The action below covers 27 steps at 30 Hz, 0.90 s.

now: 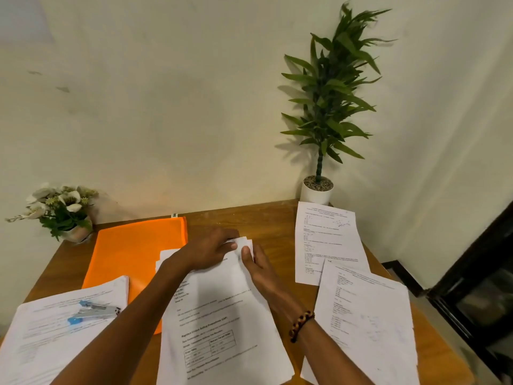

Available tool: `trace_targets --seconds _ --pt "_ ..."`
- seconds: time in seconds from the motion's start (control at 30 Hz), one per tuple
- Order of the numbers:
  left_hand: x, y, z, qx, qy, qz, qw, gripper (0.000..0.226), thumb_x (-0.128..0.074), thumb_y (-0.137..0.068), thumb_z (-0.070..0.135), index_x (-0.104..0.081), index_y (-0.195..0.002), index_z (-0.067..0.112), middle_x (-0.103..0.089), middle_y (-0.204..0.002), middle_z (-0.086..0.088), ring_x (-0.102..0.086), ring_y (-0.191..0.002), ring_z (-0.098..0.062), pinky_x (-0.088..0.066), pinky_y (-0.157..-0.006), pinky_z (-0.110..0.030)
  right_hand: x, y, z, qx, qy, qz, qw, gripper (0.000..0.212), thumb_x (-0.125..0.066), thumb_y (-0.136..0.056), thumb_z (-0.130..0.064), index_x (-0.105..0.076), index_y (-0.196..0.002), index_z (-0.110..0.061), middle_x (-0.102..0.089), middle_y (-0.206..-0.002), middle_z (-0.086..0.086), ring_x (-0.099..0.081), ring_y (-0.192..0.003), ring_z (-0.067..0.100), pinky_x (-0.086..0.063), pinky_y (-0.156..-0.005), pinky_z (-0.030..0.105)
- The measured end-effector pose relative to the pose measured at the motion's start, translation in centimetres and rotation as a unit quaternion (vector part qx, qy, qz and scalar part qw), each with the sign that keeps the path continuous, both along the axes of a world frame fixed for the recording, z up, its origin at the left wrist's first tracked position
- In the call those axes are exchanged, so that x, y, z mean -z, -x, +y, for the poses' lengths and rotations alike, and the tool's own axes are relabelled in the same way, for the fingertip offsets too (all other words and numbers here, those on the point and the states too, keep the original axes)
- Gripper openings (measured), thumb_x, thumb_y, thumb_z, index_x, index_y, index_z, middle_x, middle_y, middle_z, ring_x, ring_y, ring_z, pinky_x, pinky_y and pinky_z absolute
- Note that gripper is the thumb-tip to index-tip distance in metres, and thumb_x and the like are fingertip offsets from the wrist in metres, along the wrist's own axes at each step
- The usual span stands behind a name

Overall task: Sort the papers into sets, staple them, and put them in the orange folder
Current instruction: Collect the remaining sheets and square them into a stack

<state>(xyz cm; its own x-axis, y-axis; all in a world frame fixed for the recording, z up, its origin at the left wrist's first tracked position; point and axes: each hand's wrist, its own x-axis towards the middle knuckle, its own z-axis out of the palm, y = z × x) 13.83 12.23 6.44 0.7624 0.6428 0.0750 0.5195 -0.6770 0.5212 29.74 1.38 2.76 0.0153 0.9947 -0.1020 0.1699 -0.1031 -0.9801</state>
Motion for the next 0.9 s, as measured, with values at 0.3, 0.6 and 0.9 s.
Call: trace_targets --seconds 0.3,0.6,0.9 --pt "-0.5 -3.4 -3.4 0.042 -0.002 0.048 0.998 0.022 -0.043 -0.105 0.040 -0.048 -0.126 0.035 -0.059 -0.103 0.015 -0.057 -0.090 -0.007 -0.044 -0.076 -0.027 0.7 -1.8 -4.1 0.092 -0.085 -0.084 0.989 0.036 -0.048 -0.106 -0.025 -0.038 -0.141 -0.028 -0.056 -0.126 -0.016 -0.058 -0.109 -0.006 -0.049 -0.088 0.013" --pt "-0.4 -10.0 -6.4 0.123 -0.038 0.090 0.988 0.009 -0.051 -0.103 0.038 -0.060 -0.101 0.036 -0.056 -0.092 0.024 -0.055 -0.080 -0.001 -0.049 -0.075 -0.020 0.6 -3.9 -9.7 0.233 -0.056 -0.081 0.967 0.036 -0.059 -0.101 -0.018 -0.031 -0.123 -0.022 -0.040 -0.112 -0.026 -0.048 -0.099 -0.010 -0.035 -0.085 0.001" --pt "1.3 -15.0 -8.3 0.218 0.031 0.073 0.973 0.025 -0.050 -0.103 0.046 -0.066 -0.110 0.029 -0.068 -0.110 0.018 -0.060 -0.090 -0.002 -0.055 -0.083 -0.035 3.8 -12.0 -14.8 0.395 -0.055 -0.252 0.882 0.013 -0.054 -0.098 -0.045 -0.052 -0.105 -0.035 -0.057 -0.111 -0.015 -0.053 -0.103 0.005 -0.047 -0.094 0.027"
